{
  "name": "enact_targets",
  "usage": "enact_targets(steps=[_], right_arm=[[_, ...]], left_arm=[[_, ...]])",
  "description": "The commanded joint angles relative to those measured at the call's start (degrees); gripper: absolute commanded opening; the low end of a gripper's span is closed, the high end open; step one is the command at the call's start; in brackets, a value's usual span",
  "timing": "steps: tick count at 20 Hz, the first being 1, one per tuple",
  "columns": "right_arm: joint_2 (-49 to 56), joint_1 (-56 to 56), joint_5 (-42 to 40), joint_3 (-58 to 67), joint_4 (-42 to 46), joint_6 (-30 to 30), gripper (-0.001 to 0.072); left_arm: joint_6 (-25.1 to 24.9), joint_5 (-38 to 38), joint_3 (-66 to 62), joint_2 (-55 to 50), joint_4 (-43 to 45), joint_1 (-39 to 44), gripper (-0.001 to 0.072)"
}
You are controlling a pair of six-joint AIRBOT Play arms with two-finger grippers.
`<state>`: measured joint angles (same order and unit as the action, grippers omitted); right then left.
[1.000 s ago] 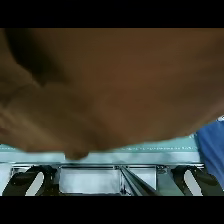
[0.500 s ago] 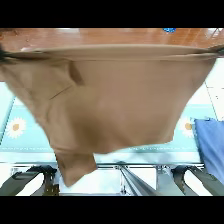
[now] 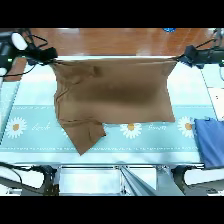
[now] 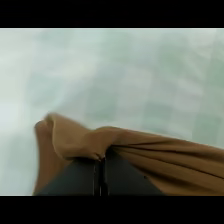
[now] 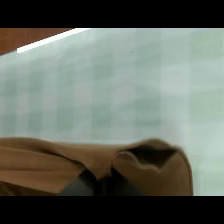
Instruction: Fold the shirts.
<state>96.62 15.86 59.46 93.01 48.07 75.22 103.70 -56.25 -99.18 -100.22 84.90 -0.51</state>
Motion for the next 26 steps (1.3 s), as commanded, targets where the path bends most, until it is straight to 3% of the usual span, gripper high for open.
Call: enact_targets(steps=[1,4,6,9,13,23,24,25,26], right_arm=[[12.39,-0.02,-1.9,10.14,-2.1,2.4,0.002],[17.55,-0.02,0.9,17.18,-2.1,4.04,0.002],[18.18,0.04,3.69,18.1,-1.46,4.0,0.0021],[18.1,0.7,11.45,18.1,1.07,3.28,0.0021],[18.1,0.7,20.59,16.06,10.62,4.04,0.0021],[18.97,-0.76,26.97,15.15,16.13,4.2,0.0022],[19.41,-1.09,26.73,14.67,16.52,4.35,0.0052],[20.09,-1.44,26.49,14.6,17.25,5.84,0.0264],[20.48,-1.68,26.51,14.6,17.2,6.69,0.0416]], left_arm=[[1.62,1.25,-7.69,-10.47,-7.96,-0.07,0.0018],[0.96,1.33,-8.55,-12.04,-12.35,-0.07,0.0019],[-2.82,-0.13,-8.57,-11.65,-14.93,-0.33,0.0019],[-10.69,-8.22,-8.55,-11.08,-16.33,-1.38,0.0019],[-14.67,-18.27,-8.48,-12.17,-15.91,-2.29,0.0019],[-16.68,-28.2,-8.48,-14.91,-15.96,-2.69,0.0019],[-16.41,-28.5,-8.48,-15.13,-15.98,-2.67,0.0026],[-16.04,-29.49,-8.5,-15.26,-15.96,-2.62,0.0153],[-16.37,-30.99,-8.55,-15.23,-15.91,-2.62,0.0475]])
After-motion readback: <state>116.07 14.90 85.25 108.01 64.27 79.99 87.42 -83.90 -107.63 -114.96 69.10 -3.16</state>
